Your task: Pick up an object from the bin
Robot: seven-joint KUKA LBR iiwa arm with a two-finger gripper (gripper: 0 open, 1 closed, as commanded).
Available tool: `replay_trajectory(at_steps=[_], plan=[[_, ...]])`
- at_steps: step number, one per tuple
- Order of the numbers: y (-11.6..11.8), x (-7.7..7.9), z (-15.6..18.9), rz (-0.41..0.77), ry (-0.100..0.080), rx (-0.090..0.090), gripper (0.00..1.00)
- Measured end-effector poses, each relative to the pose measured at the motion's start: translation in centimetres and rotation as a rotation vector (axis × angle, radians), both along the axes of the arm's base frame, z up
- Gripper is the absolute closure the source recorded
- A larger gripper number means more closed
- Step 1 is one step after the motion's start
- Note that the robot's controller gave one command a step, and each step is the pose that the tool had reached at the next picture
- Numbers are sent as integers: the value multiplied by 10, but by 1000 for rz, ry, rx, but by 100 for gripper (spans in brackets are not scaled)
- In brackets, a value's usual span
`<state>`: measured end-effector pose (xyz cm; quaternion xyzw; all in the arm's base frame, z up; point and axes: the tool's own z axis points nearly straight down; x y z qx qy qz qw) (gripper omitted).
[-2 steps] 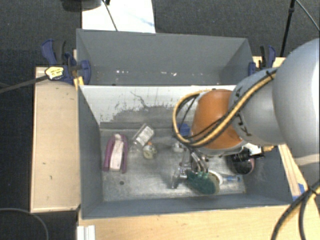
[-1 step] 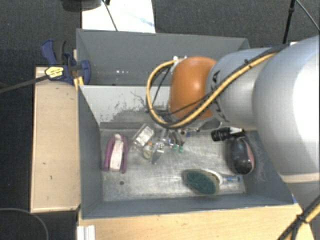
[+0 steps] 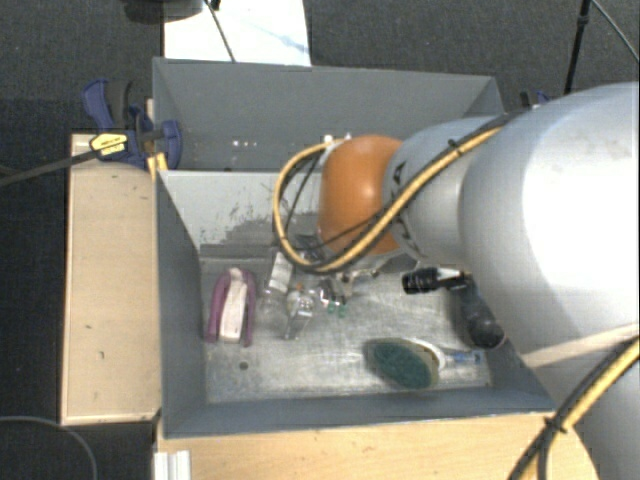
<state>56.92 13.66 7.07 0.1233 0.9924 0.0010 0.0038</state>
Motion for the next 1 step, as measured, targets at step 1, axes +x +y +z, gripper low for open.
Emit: replay_trajectory(at_steps=[1], plan=[[0, 1, 3, 4, -3, 1, 100]])
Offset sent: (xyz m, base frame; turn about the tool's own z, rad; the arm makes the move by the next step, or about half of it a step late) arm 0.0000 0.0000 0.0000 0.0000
